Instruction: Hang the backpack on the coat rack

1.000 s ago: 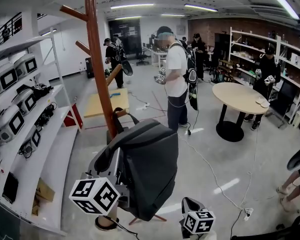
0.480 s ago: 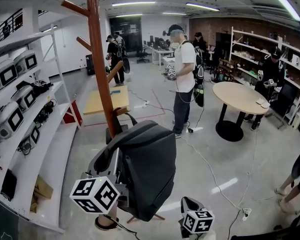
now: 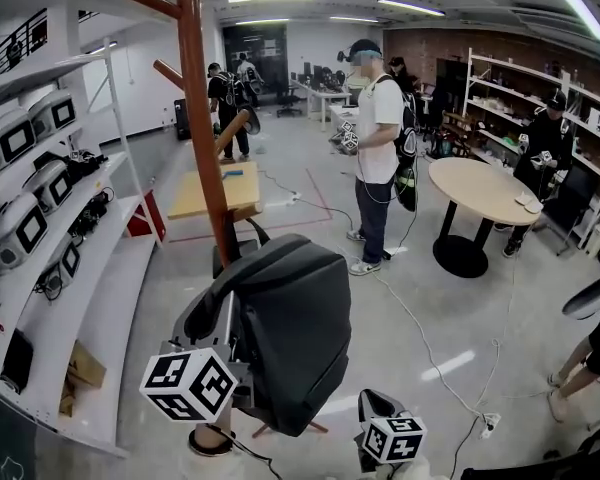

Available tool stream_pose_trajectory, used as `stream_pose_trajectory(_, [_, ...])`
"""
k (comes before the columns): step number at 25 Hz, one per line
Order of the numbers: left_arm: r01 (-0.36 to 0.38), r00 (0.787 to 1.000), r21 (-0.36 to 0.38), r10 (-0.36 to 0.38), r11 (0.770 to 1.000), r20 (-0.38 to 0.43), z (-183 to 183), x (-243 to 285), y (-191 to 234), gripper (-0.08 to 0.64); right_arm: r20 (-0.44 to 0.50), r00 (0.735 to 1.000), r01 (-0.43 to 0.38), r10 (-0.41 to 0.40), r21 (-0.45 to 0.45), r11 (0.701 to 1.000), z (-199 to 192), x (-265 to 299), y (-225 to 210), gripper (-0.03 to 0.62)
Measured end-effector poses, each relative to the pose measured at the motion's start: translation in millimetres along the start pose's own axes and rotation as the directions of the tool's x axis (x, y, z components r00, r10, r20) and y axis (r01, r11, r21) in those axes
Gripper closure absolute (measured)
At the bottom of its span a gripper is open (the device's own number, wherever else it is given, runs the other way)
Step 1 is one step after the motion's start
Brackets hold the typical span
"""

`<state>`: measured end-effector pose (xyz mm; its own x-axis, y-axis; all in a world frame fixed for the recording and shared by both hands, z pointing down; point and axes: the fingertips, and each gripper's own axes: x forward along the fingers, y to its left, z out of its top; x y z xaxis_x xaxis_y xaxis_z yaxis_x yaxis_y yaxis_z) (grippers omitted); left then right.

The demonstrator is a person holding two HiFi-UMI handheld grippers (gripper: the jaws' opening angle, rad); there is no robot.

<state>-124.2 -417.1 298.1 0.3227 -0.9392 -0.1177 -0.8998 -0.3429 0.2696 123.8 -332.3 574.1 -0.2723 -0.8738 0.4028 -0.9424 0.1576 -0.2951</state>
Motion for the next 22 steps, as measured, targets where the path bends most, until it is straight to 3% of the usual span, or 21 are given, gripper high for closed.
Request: stream_pose_trajectory(22, [0.004, 0.997, 0.077, -0.01, 0.997, 0.072, -8, -12, 9, 0.444, -0.02, 1.0, -0.011, 0.011, 0.003, 1.0, -10, 10, 15, 0.578])
